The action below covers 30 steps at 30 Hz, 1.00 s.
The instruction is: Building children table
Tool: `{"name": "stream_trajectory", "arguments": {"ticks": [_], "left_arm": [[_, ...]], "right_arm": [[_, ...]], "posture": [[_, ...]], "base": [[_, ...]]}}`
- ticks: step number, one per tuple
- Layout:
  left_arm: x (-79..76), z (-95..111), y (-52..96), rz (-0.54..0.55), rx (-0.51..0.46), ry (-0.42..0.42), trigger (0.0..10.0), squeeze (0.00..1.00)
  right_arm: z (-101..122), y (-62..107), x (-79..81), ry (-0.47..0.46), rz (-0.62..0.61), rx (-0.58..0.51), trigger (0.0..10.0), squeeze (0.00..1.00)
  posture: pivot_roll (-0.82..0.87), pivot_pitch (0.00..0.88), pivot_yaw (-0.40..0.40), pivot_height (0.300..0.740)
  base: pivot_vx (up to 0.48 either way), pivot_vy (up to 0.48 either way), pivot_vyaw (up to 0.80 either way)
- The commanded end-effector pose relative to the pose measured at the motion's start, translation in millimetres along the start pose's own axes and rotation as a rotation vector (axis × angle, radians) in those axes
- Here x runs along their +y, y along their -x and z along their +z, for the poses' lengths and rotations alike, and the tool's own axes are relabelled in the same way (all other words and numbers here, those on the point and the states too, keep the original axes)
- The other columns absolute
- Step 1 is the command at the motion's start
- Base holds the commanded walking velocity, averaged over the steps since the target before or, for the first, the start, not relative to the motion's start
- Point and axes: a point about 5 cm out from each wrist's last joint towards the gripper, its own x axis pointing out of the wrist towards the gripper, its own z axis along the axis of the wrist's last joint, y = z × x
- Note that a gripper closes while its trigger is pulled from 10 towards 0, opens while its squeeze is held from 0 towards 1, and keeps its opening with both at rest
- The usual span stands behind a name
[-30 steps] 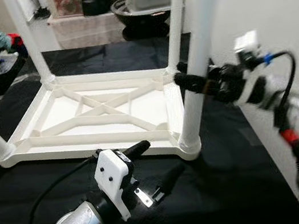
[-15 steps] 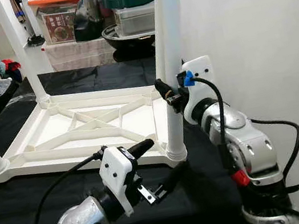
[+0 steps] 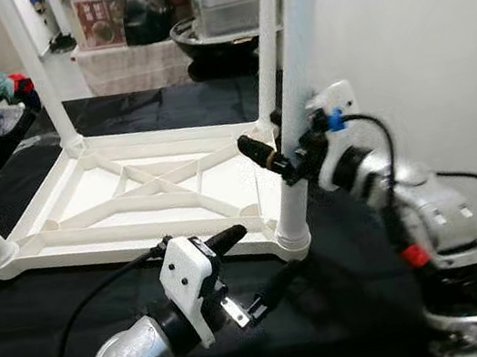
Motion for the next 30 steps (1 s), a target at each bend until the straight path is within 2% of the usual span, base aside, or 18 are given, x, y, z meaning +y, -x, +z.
{"name": "stream_trajectory", "arguments": {"ticks": [1, 2, 5, 9, 11, 13, 14, 15, 16, 19, 20, 22, 23, 30], "left_arm": [[-4.7, 1, 3.0, -0.018, 0.008, 0.004, 10.0, 0.0], [-6.5, 0, 4.4, -0.022, 0.015, 0.007, 10.0, 0.0], [-9.5, 1, 6.9, -0.023, 0.022, 0.011, 10.0, 0.0], [-10.2, 2, 9.1, -0.02, 0.026, 0.011, 10.0, 0.0], [-10.7, 2, 12.0, -0.016, 0.035, 0.012, 10.0, 0.0], [-11.0, 3, 12.9, -0.015, 0.037, 0.011, 10.0, 0.0], [-11.1, 3, 13.9, -0.011, 0.039, 0.01, 10.0, 0.0], [-11.1, 3, 13.9, -0.011, 0.039, 0.01, 10.0, 0.0], [-11.2, 4, 14.4, -0.009, 0.04, 0.009, 10.0, 0.0], [-11.3, 4, 14.8, -0.007, 0.04, 0.009, 10.0, 0.0], [-11.4, 4, 14.9, -0.006, 0.04, 0.009, 10.0, 0.0], [-11.4, 4, 14.9, -0.006, 0.04, 0.009, 10.0, 0.0], [-11.5, 4, 15.1, -0.005, 0.041, 0.008, 10.0, 0.0], [-10.4, 4, 11.3, -0.006, 0.033, 0.007, 10.0, 0.0]], "right_arm": [[13, -2.0, 1.0, 0.041, 0.094, -0.06, 10.0, 1.0], [18, -1.1, 2.8, 0.049, 0.195, -0.07, 10.0, 1.0], [23, 3.5, 1.5, 0.05, 0.379, -0.05, 10.0, 1.0], [28, 4.5, -5.4, 0.05, 0.429, -0.04, 10.0, 1.0], [36, 8.2, -15.2, 0.031, 0.522, -0.051, 10.0, 1.0], [40, 9.5, -19.9, 0.034, 0.549, -0.047, 10.0, 1.0], [42, 10.2, -22.5, 0.047, 0.576, -0.036, 10.0, 0.39], [42, 10.2, -22.5, 0.047, 0.576, -0.036, 10.0, 0.39], [46, 8.8, -26.7, 0.044, 0.578, -0.049, 10.0, 0.0], [49, 7.7, -29.2, 0.038, 0.582, -0.062, 10.0, 0.0], [51, 8.6, -31.0, 0.032, 0.597, -0.072, 1.6, 0.0], [51, 8.6, -31.0, 0.032, 0.597, -0.072, 1.6, 0.0], [51, 12.4, -32.8, 0.016, 0.634, -0.075, 0.0, 0.0], [43, 31.0, -32.6, -0.032, 0.718, -0.032, 0.0, 0.0]], "posture": [[-0.04, 0.075, -0.075, 0.74], [-0.03, 0.083, -0.075, 0.74], [-0.02, 0.092, -0.073, 0.74], [-0.01, 0.102, -0.072, 0.74], [0.01, 0.109, -0.074, 0.74], [0.01, 0.112, -0.076, 0.74], [0.02, 0.114, -0.075, 0.74], [0.02, 0.114, -0.075, 0.74], [0.02, 0.117, -0.076, 0.74], [0.02, 0.118, -0.076, 0.74], [0.02, 0.115, -0.077, 0.74], [0.02, 0.115, -0.077, 0.74], [0.02, 0.114, -0.077, 0.74], [-0.01, 0.088, -0.078, 0.74]], "base": [[0.0, 0.0, 0.0], [0.0, 0.0, 0.0], [0.0, 0.0, 0.0], [0.0, 0.0, 0.0], [0.0, 0.0, 0.0], [0.0, 0.0, 0.0], [0.0, 0.0, 0.0], [0.0, 0.0, 0.0], [0.0, 0.0, 0.0], [0.0, 0.0, 0.0], [0.0, 0.0, 0.0], [0.0, 0.0, 0.0], [0.0, 0.0, 0.0], [0.0, 0.0, 0.0]]}}
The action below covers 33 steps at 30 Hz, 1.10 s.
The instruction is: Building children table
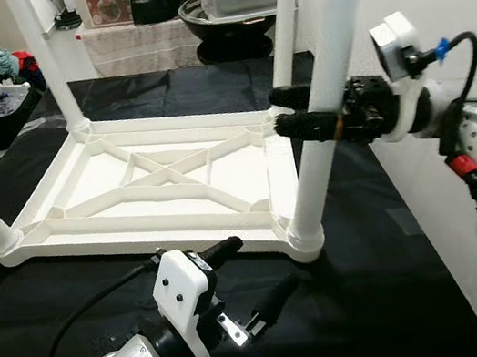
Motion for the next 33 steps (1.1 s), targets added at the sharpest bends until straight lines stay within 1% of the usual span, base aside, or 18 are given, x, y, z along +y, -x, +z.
{"name": "stream_trajectory", "arguments": {"ticks": [1, 4, 5, 8, 9, 10, 11, 12, 13, 14, 18, 19, 21, 27, 28, 30, 31, 33], "left_arm": [[-0.7, -1, 0.1, -0.005, 0.006, 0.004, 10.0, 0.0], [0.6, 0, -4.3, -0.004, -0.007, 0.002, 10.0, 0.0], [1.1, 0, -5.9, 0.001, -0.013, -0.002, 10.0, 0.0], [1.4, 0, -6.7, 0.006, -0.019, -0.003, 10.0, 0.0], [2.1, 0, -7.4, 0.012, -0.024, -0.007, 10.0, 0.0], [2.1, 0, -7.4, 0.012, -0.024, -0.007, 10.0, 0.0], [3.3, 1, -8.0, 0.016, -0.029, -0.009, 10.0, 0.0], [3.3, 1, -8.0, 0.016, -0.029, -0.009, 10.0, 0.0], [5.1, 2, -9.1, 0.018, -0.034, -0.016, 10.0, 0.0], [7.6, 3, -10.2, 0.019, -0.04, -0.02, 10.0, 0.0], [9.3, 4, -10.8, 0.019, -0.043, -0.021, 10.0, 0.0], [11.2, 4, -11.7, 0.015, -0.044, -0.026, 10.0, 0.0], [12.3, 3, -12.2, 0.012, -0.044, -0.029, 10.0, 0.0], [14.0, 3, -13.0, 0.013, -0.045, -0.036, 10.0, 0.0], [13.9, 3, -13.4, 0.017, -0.051, -0.032, 10.0, 0.0], [13.9, 3, -13.4, 0.017, -0.051, -0.032, 10.0, 0.0], [11.3, 3, -14.1, 0.012, -0.051, -0.026, 10.0, 0.0], [10.5, 2, -14.1, 0.01, -0.05, -0.025, 10.0, 0.0]], "right_arm": [[-3, 2.0, 6.2, -0.017, 0.055, 0.013, 0.0, 0.0], [-16, 8.4, 19.8, -0.034, 0.008, 0.044, 0.0, 0.0], [-25, 7.4, 23.3, -0.035, -0.093, 0.075, 0.0, 0.0], [-33, 5.0, 26.3, -0.047, -0.188, 0.106, 0.0, 0.0], [-47, -3.1, 27.9, -0.088, -0.342, 0.151, 0.0, 0.0], [-47, -3.1, 27.9, -0.088, -0.342, 0.151, 0.0, 0.0], [-70, -12.6, 24.5, -0.111, -0.617, 0.241, 0.0, 0.0], [-70, -12.6, 24.5, -0.111, -0.617, 0.241, 0.0, 0.0], [-93, -16.3, 31.8, -0.141, -0.944, 0.323, 0.0, 0.0], [-105, -28.4, 43.9, -0.123, -1.091, 0.366, 0.0, 0.0], [-110, -36.4, 52.3, -0.106, -1.15, 0.378, 0.0, 0.0], [-109, -48.6, 51.4, -0.086, -1.111, 0.365, 0.0, 0.0], [-108, -56.7, 49.0, -0.07, -1.061, 0.356, 0.0, 0.0], [-105, -64.5, 42.5, -0.064, -1.025, 0.334, 0.0, 0.0], [-104, -66.0, 41.5, -0.065, -1.028, 0.324, 3.5, 0.0], [-104, -66.0, 41.5, -0.065, -1.028, 0.324, 3.5, 0.0], [-92, -75.6, 39.8, -0.054, -0.927, 0.229, 10.0, 0.0], [-87, -79.0, 39.9, -0.041, -0.869, 0.191, 10.0, 0.0]], "posture": [[-0.01, 0.088, -0.078, 0.74], [-0.03, 0.083, -0.099, 0.74], [-0.05, 0.079, -0.11, 0.74], [-0.05, 0.077, -0.113, 0.74], [-0.06, 0.073, -0.123, 0.74], [-0.06, 0.073, -0.123, 0.74], [-0.06, 0.069, -0.12, 0.74], [-0.06, 0.069, -0.12, 0.74], [-0.08, 0.061, -0.11, 0.74], [-0.09, 0.055, -0.102, 0.74], [-0.1, 0.054, -0.097, 0.74], [-0.1, 0.03, -0.093, 0.74], [-0.1, 0.029, -0.091, 0.74], [-0.1, 0.018, -0.081, 0.74], [-0.1, 0.019, -0.077, 0.74], [-0.1, 0.019, -0.077, 0.74], [-0.09, 0.026, -0.078, 0.74], [-0.09, 0.026, -0.078, 0.74]], "base": [[0.0, 0.0, 0.0], [0.0, 0.0, 0.0], [0.0, 0.0, 0.0], [0.0, 0.0, 0.0], [0.0, 0.0, 0.0], [0.0, 0.0, 0.0], [0.0, 0.0, 0.0], [0.0, 0.0, 0.0], [0.0, 0.0, 0.0], [0.0, 0.0, 0.0], [0.0, 0.0, 0.0], [0.0, 0.0, 0.0], [0.0, 0.0, 0.0], [0.0, 0.0, 0.0], [0.0, 0.0, 0.0], [0.0, 0.0, 0.0], [0.0, 0.0, 0.0], [0.0, 0.0, 0.0]]}}
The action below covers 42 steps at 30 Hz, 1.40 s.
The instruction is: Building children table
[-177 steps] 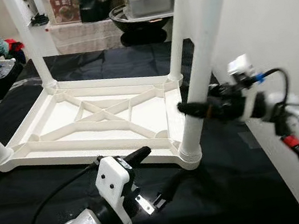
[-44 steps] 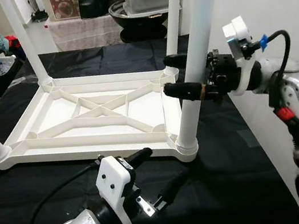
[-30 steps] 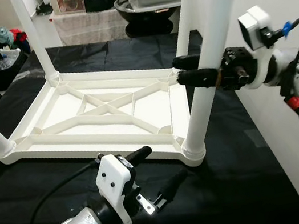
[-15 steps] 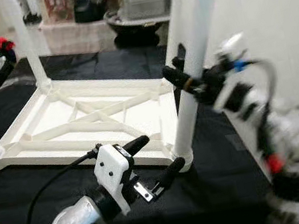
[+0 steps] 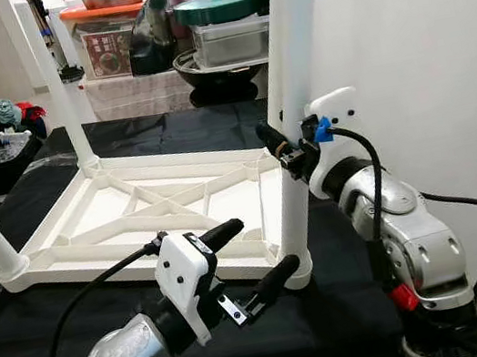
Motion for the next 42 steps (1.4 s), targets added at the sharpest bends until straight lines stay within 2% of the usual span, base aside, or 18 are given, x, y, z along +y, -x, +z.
{"name": "stream_trajectory", "arguments": {"ticks": [1, 4, 6, 7, 9, 10, 14, 18, 19, 21, 22, 23, 24, 27, 40, 42], "left_arm": [[-0.1, -3, -0.7, 0.002, 0.008, 0.005, 10.0, 0.0], [0.3, -2, -0.8, 0.002, 0.008, 0.004, 10.0, 0.0], [0.7, -2, -0.8, 0.003, 0.006, 0.003, 10.0, 0.0], [0.7, -2, -0.8, 0.003, 0.006, 0.003, 10.0, 0.0], [-0.4, -1, -0.8, 0.003, 0.005, 0.004, 10.0, 0.0], [-0.4, -1, -0.8, 0.003, 0.005, 0.004, 10.0, 0.0], [-2.0, -1, 0.3, 0.004, 0.004, 0.007, 10.0, 0.0], [-2.0, 0, 1.5, 0.008, 0.006, 0.006, 10.0, 0.0], [-1.7, 1, 2.2, 0.011, 0.007, 0.004, 10.0, 0.0], [-1.7, 1, 2.2, 0.011, 0.007, 0.004, 10.0, 0.0], [-1.5, 2, 2.7, 0.013, 0.007, 0.004, 10.0, 0.0], [-2.2, 2, 2.9, 0.011, 0.009, 0.003, 10.0, 0.0], [-2.2, 2, 2.9, 0.011, 0.009, 0.003, 10.0, 0.0], [-3.1, 5, 3.4, 0.018, 0.006, -0.002, 10.0, 0.0], [-5.3, 5, 8.9, 0.034, 0.018, 0.003, 10.0, 0.0], [-6.7, 5, 10.0, 0.032, 0.026, 0.007, 10.0, 0.0]], "right_arm": [[-18, -3.6, 9.0, -0.021, 0.196, 0.074, 10.0, 1.0], [-12, -2.5, 9.4, -0.012, 0.254, 0.046, 10.0, 1.0], [5, -1.5, 2.1, 0.031, 0.393, -0.014, 10.0, 1.0], [5, -1.5, 2.1, 0.031, 0.393, -0.014, 10.0, 1.0], [14, -0.7, -4.2, 0.086, 0.492, -0.041, 10.0, 1.0], [14, -0.7, -4.2, 0.086, 0.492, -0.041, 10.0, 1.0], [14, 1.1, -11.2, 0.113, 0.63, -0.027, 10.0, 1.0], [16, -0.8, -17.1, 0.099, 0.681, -0.03, 10.0, 1.0], [20, -5.7, -24.4, 0.088, 0.702, -0.039, 10.0, 1.0], [20, -5.7, -24.4, 0.088, 0.702, -0.039, 10.0, 1.0], [23, -10.9, -30.8, 0.081, 0.716, -0.046, 10.0, 1.0], [24, -15.2, -36.4, 0.059, 0.743, -0.038, 10.0, 0.0], [24, -15.2, -36.4, 0.059, 0.743, -0.038, 10.0, 0.0], [30, -21.4, -50.4, 0.011, 0.777, -0.076, 10.0, 0.0], [35, -11.8, -65.4, 0.015, 0.901, -0.087, 10.0, 0.0], [38, -5.8, -78.7, 0.014, 0.937, -0.091, 9.9, 0.0]], "posture": [[-0.08, 0.028, -0.077, 0.74], [-0.08, 0.03, -0.076, 0.74], [-0.07, 0.035, -0.075, 0.74], [-0.07, 0.035, -0.075, 0.74], [-0.06, 0.037, -0.075, 0.74], [-0.06, 0.037, -0.075, 0.74], [-0.05, 0.037, -0.075, 0.74], [-0.04, 0.048, -0.077, 0.74], [-0.03, 0.054, -0.077, 0.74], [-0.03, 0.054, -0.077, 0.74], [-0.02, 0.063, -0.073, 0.74], [-0.01, 0.063, -0.069, 0.74], [-0.01, 0.063, -0.069, 0.74], [0.03, 0.074, -0.085, 0.74], [0.03, 0.09, -0.088, 0.74], [0.04, 0.1, -0.086, 0.74]], "base": [[0.0, 0.0, 0.0], [0.0, 0.0, 0.0], [0.0, 0.0, 0.0], [0.0, 0.0, 0.0], [0.0, 0.0, 0.0], [0.0, 0.0, 0.0], [0.0, 0.0, 0.0], [0.0, 0.0, 0.0], [0.0, 0.0, 0.0], [0.0, 0.0, 0.0], [0.0, 0.0, 0.0], [0.0, 0.0, 0.0], [0.0, 0.0, 0.0], [0.0, 0.0, 0.0], [0.0, 0.0, 0.0], [0.0, 0.0, 0.0]]}}
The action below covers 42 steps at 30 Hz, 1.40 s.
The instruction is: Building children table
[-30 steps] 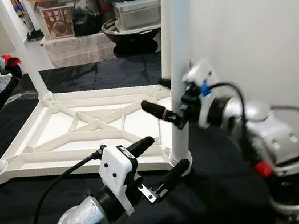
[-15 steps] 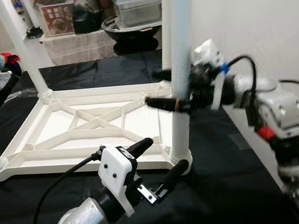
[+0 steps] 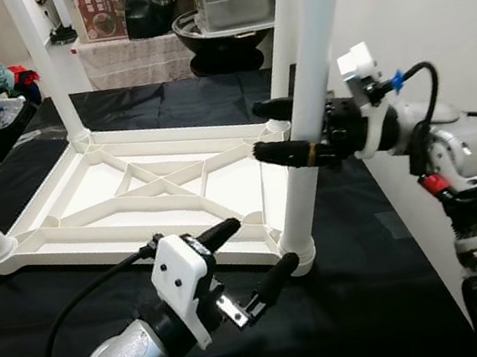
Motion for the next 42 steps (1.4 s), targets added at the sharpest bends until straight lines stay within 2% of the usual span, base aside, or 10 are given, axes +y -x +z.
{"name": "stream_trajectory", "arguments": {"ticks": [1, 4, 7, 19, 22, 36, 38, 39, 41, 42], "left_arm": [[-1.2, 0, 2.8, -0.005, 0.018, 0.003, 10.0, 0.0], [-1.2, 0, 3.3, -0.005, 0.022, 0.002, 10.0, 0.0], [-0.7, 0, 4.0, -0.004, 0.027, 0.003, 10.0, 0.0], [1.1, 1, 0.0, -0.014, 0.02, 0.0, 10.0, 0.0], [5.0, -1, 0.2, -0.007, 0.024, -0.006, 10.0, 0.0], [6.0, -3, -10.0, -0.021, -0.005, -0.003, 10.0, 0.0], [6.0, -4, -10.7, -0.021, -0.007, -0.002, 10.0, 0.0], [5.8, -4, -10.9, -0.022, -0.007, -0.003, 10.0, 0.0], [5.8, -4, -11.2, -0.025, -0.007, -0.004, 10.0, 0.0], [5.7, -4, -11.6, -0.027, -0.006, -0.004, 10.0, 0.0]], "right_arm": [[5, 6.9, -1.7, 0.014, 0.03, -0.012, 9.9, 0.0], [6, 12.6, -2.5, 0.015, 0.039, -0.011, 9.6, 0.0], [10, 23.8, -2.3, 0.007, 0.072, -0.014, 0.0, 0.0], [-6, 25.8, -1.5, 0.004, -0.02, 0.075, 0.0, 0.0], [-79, 20.7, -4.5, -0.047, -1.231, 0.493, 0.0, 0.0], [-103, -1.0, 46.2, -0.122, -1.033, 0.518, 0.0, 0.0], [-90, -4.5, 35.0, -0.106, -1.054, 0.445, 2.1, 0.0], [-82, -12.0, 31.2, -0.12, -0.994, 0.367, 10.0, 0.0], [-76, -18.9, 31.7, -0.131, -0.977, 0.319, 10.0, 0.0], [-68, -25.6, 33.0, -0.134, -0.898, 0.257, 10.0, 1.0]], "posture": [[0.04, 0.1, -0.086, 0.74], [0.04, 0.1, -0.086, 0.74], [0.04, 0.097, -0.081, 0.74], [0.02, 0.079, -0.084, 0.74], [0.01, 0.065, -0.102, 0.74], [-0.02, 0.005, -0.115, 0.74], [-0.02, 0.004, -0.119, 0.74], [-0.02, 0.002, -0.112, 0.74], [-0.02, 0.002, -0.112, 0.74], [-0.02, 0.002, -0.107, 0.74]], "base": [[0.0, 0.0, 0.0], [0.0, 0.0, 0.0], [0.0, 0.0, 0.0], [0.0, 0.0, 0.0], [0.0, 0.0, 0.0], [0.0, 0.0, 0.0], [0.0, 0.0, 0.0], [0.0, 0.0, 0.0], [0.0, 0.0, 0.0], [0.0, 0.0, 0.0]]}}
